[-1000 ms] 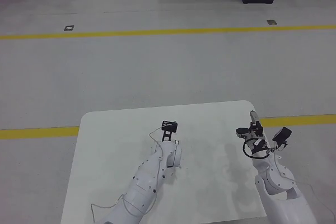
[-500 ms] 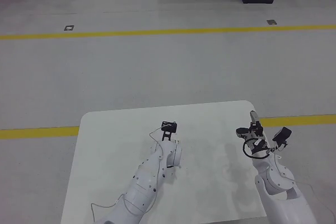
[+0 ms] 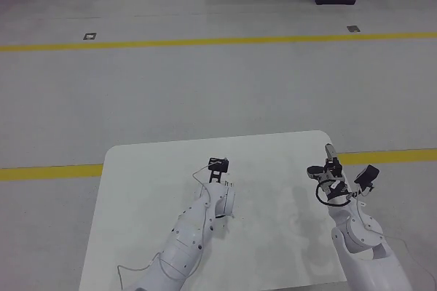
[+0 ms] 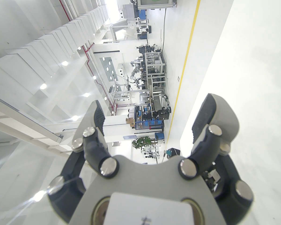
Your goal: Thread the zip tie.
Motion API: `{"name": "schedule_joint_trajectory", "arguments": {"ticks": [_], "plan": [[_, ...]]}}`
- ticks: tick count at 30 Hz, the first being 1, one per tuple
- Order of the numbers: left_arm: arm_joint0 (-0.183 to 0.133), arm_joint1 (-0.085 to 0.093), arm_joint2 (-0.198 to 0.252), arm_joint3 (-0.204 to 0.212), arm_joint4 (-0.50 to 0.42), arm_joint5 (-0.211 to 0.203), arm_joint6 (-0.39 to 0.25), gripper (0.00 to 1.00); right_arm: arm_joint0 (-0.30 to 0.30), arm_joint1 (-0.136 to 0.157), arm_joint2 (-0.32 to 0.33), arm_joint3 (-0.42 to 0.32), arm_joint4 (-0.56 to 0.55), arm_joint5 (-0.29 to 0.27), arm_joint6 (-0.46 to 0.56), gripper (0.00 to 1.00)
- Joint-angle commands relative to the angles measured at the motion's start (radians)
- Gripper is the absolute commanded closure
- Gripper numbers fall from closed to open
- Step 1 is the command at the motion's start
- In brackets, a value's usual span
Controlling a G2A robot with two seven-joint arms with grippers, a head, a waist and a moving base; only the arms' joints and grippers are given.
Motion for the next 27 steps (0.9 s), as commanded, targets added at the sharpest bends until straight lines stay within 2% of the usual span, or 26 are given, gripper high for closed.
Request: {"name": "schedule_joint_trajectory", "arguments": {"ticks": [1, 9, 15, 21, 27], "plan": [[0.004, -0.001, -0.002, -0.006, 0.0, 0.0, -0.002, 0.84, 0.0, 0.0, 0.0, 0.0, 0.0, 0.0, 0.0, 0.0], [0.02, 0.007, 0.004, -0.051, 0.0, 0.0, -0.012, 0.84, 0.0, 0.0, 0.0, 0.0, 0.0, 0.0, 0.0, 0.0], [0.02, 0.018, 0.002, -0.055, 0.0, 0.0, -0.004, 0.84, 0.0, 0.0, 0.0, 0.0, 0.0, 0.0, 0.0, 0.0], [0.001, 0.019, -0.003, -0.008, 0.0, 0.0, -0.002, 0.83, 0.0, 0.0, 0.0, 0.0, 0.0, 0.0, 0.0, 0.0], [-0.017, 0.009, -0.011, 0.033, 0.0, 0.0, 0.001, 0.84, 0.0, 0.0, 0.0, 0.0, 0.0, 0.0, 0.0, 0.0]]}}
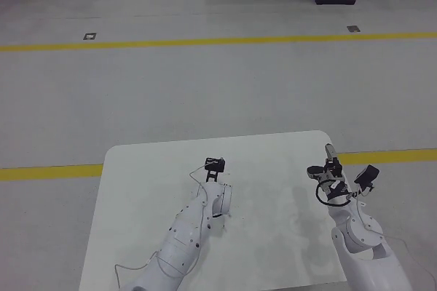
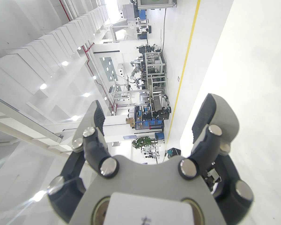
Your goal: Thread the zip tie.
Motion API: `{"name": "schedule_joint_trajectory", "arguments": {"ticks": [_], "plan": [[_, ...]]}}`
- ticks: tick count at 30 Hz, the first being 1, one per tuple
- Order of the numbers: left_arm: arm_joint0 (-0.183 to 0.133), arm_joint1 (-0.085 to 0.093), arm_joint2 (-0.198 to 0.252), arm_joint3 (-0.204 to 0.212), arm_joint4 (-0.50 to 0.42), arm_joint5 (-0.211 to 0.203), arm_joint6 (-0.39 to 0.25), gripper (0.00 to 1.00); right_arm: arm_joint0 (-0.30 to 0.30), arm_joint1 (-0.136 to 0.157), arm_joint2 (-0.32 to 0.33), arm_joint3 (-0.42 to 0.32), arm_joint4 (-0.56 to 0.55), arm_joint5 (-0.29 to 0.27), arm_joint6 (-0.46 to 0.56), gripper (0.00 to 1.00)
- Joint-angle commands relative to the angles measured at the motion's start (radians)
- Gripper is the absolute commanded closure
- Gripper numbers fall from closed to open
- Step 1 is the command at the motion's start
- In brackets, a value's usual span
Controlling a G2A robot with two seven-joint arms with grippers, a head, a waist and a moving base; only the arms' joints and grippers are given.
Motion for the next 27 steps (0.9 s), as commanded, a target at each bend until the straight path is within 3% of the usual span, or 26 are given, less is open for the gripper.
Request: {"name": "schedule_joint_trajectory", "arguments": {"ticks": [1, 4, 7, 10, 15, 19, 22, 27], "plan": [[-0.004, -0.003, -0.002, 0.009, 0.0, 0.0, 0.002, 0.84, 0.0, 0.0, 0.0, 0.0, 0.0, 0.0, 0.0, 0.0], [-0.011, -0.006, -0.007, 0.027, 0.0, 0.0, 0.01, 0.85, 0.0, 0.0, 0.0, 0.0, 0.0, 0.0, 0.0, 0.0], [-0.019, -0.008, -0.012, 0.047, 0.0, 0.0, 0.024, 1.0, 0.0, 0.0, 0.0, 0.0, 0.0, 0.0, 0.0, 0.0], [-0.023, -0.01, -0.014, 0.056, 0.0, 0.0, 0.035, 1.0, 0.0, 0.0, 0.0, 0.0, 0.0, 0.0, 0.0, 0.0], [-0.008, -0.008, -0.011, 0.005, 0.0, 0.0, 0.028, 1.0, 0.0, 0.0, 0.0, 0.0, 0.0, 0.0, 0.0, 0.0], [0.026, 0.002, -0.007, -0.09, 0.0, 0.0, -0.004, 1.0, 0.0, 0.0, 0.0, 0.0, 0.0, 0.0, 0.0, 0.0], [0.061, 0.015, -0.002, -0.184, 0.0, 0.0, -0.041, 1.0, 0.0, 0.0, 0.0, 0.0, 0.0, 0.0, 0.0, 0.0], [0.128, 0.039, 0.014, -0.398, 0.0, 0.0, -0.174, 1.0, 0.0, 0.0, 0.0, 0.0, 0.0, 0.0, 0.0, 0.0]]}}
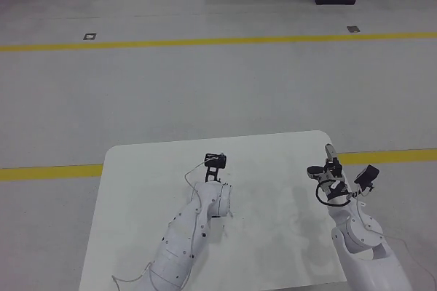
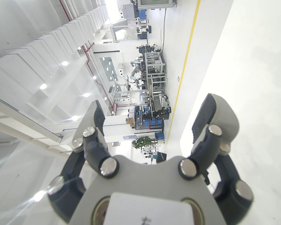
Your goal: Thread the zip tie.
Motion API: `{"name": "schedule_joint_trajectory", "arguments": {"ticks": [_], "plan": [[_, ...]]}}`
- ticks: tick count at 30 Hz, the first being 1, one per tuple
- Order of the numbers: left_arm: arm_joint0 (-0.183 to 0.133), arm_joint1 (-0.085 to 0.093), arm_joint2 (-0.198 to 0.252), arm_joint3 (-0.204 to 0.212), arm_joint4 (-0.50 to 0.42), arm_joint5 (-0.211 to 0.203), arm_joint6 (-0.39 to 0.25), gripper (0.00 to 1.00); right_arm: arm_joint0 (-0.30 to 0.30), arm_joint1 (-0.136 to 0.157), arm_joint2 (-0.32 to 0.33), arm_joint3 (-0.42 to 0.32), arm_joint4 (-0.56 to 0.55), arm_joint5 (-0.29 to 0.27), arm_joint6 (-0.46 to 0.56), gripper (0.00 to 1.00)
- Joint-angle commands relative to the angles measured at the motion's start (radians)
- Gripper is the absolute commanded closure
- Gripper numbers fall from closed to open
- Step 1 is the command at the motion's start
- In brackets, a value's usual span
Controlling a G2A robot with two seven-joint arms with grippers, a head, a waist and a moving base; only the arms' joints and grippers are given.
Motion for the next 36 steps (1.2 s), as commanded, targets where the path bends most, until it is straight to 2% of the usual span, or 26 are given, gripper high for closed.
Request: {"name": "schedule_joint_trajectory", "arguments": {"ticks": [1, 2, 4, 7, 15, 17, 19, 20, 21, 22, 23, 24, 26, 27, 28, 31, 33, 34, 36], "plan": [[0.026, 0.008, 0.006, -0.09, 0.0, 0.0, -0.065, 1.0, 0.0, 0.0, 0.0, 0.0, 0.0, 0.0, 0.0, 0.0], [0.035, 0.012, 0.005, -0.124, 0.0, -0.015, -0.091, 1.0, 0.0, 0.0, 0.0, 0.0, 0.0, 0.0, 0.0, 0.0], [0.053, 0.02, -0.019, -0.187, -0.04, -0.075, -0.146, 1.0, 0.0, 0.0, 0.0, 0.0, 0.0, 0.0, 0.0, 0.0], [0.065, 0.031, -0.056, -0.234, -0.129, -0.196, -0.181, 1.0, 0.0, 0.0, 0.0, 0.0, 0.0, 0.0, 0.0, 0.0], [0.065, 0.031, -0.056, -0.234, -0.129, -0.196, -0.181, 1.0, 0.0, 0.0, 0.0, 0.0, 0.0, 0.0, 0.0, 0.0], [0.07, 0.032, -0.063, -0.232, -0.154, -0.202, -0.151, 1.0, 0.0, 0.0, 0.0, 0.0, 0.0, 0.0, 0.0, 0.0], [0.057, 0.036, -0.075, -0.233, -0.209, -0.257, -0.165, 1.0, 0.002, 0.0, 0.002, -0.001, -0.005, -0.004, 0.001, 0.0], [0.043, 0.039, -0.093, -0.236, -0.261, -0.291, -0.188, 1.0, 0.011, 0.001, 0.01, 0.005, -0.025, -0.023, 0.019, 0.0], [0.032, 0.042, -0.098, -0.227, -0.296, -0.339, -0.188, 1.0, 0.019, 0.002, 0.017, 0.015, -0.024, -0.036, 0.044, 0.0], [0.022, 0.045, -0.115, -0.225, -0.331, -0.356, -0.188, 1.0, 0.028, 0.003, 0.027, 0.025, -0.022, -0.055, 0.072, 0.0], [0.01, 0.05, -0.128, -0.216, -0.388, -0.391, -0.188, 1.0, 0.038, 0.006, 0.039, 0.042, -0.035, -0.079, 0.115, 0.0], [0.0, 0.053, -0.129, -0.21, -0.438, -0.44, -0.188, 1.0, 0.046, 0.009, 0.048, 0.051, -0.049, -0.105, 0.153, 0.0], [-0.017, 0.063, -0.139, -0.179, -0.544, -0.508, -0.188, 1.0, 0.057, 0.013, 0.062, 0.078, -0.075, -0.158, 0.225, 0.0], [-0.035, 0.073, -0.144, -0.157, -0.597, -0.553, -0.188, 1.0, 0.064, 0.016, 0.068, 0.094, -0.091, -0.198, 0.275, 0.0], [-0.047, 0.079, -0.148, -0.14, -0.629, -0.56, -0.188, 1.0, 0.068, 0.017, 0.072, 0.107, -0.102, -0.226, 0.309, 0.0], [-0.094, 0.103, -0.135, -0.076, -0.776, -0.616, -0.188, 1.0, 0.084, 0.024, 0.074, 0.154, -0.169, -0.329, 0.423, 0.0], [-0.124, 0.119, -0.122, -0.037, -0.905, -0.657, -0.188, 1.0, 0.103, 0.027, 0.069, 0.165, -0.2, -0.34, 0.474, 0.0], [-0.151, 0.132, -0.106, -0.015, -0.955, -0.68, -0.188, 1.0, 0.112, 0.026, 0.063, 0.167, -0.193, -0.34, 0.508, 0.0], [-0.157, 0.135, -0.102, -0.013, -0.96, -0.68, -0.188, 1.0, 0.116, 0.026, 0.063, 0.172, -0.189, -0.34, 0.521, 0.0]]}}
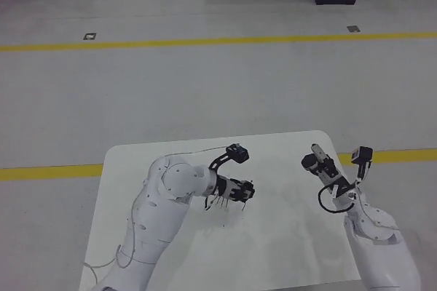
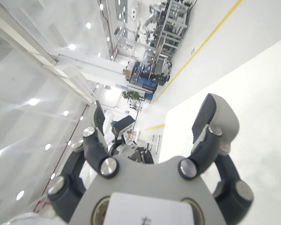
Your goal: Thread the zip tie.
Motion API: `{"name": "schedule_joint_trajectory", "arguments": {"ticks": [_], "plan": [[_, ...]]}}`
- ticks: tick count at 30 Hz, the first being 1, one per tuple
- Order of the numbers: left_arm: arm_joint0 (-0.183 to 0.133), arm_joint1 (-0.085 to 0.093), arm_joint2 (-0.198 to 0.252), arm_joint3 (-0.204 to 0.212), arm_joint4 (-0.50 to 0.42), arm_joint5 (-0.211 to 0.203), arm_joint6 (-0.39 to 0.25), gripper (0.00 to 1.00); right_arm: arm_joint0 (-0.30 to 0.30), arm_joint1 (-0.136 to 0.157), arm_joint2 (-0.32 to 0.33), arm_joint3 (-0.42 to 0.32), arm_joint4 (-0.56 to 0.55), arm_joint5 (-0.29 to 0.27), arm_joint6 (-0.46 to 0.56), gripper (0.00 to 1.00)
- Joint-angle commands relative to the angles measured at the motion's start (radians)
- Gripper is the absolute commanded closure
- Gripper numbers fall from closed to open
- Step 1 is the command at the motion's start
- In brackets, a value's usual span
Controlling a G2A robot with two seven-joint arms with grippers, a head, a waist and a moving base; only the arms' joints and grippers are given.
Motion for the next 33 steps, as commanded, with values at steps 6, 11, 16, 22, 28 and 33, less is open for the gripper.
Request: {"name": "schedule_joint_trajectory", "arguments": {"ticks": [6, 11, 16, 22, 28, 33], "plan": [[0.008, 0.0, 0.0, 0.005, -0.019, 0.005, 0.018, 1.0, 0.0, 0.0, 0.0, 0.0, 0.003, 0.001, 0.001, 0.0], [-0.055, 0.015, 0.021, 0.14, -0.334, 0.002, 0.0, 1.0, 0.028, 0.002, -0.034, 0.037, -0.064, 0.001, 0.052, 0.0], [-0.138, 0.061, 0.11, 0.229, -0.624, 0.002, 0.0, 1.0, 0.07, 0.005, -0.051, 0.063, -0.117, 0.001, 0.145, 0.0], [-0.22, 0.119, 0.24, 0.282, -0.835, 0.002, 0.0, 1.0, 0.112, 0.004, -0.068, 0.077, -0.055, 0.001, 0.28, 0.0], [-0.209, 0.12, 0.246, 0.285, -0.841, 0.017, 0.013, 1.0, 0.109, 0.002, -0.075, 0.078, -0.039, 0.004, 0.278, 0.0], [-0.206, 0.128, 0.271, 0.331, -1.041, 0.006, 0.0, 1.0, 0.128, 0.001, -0.099, 0.079, 0.016, 0.001, 0.345, 0.0]]}}
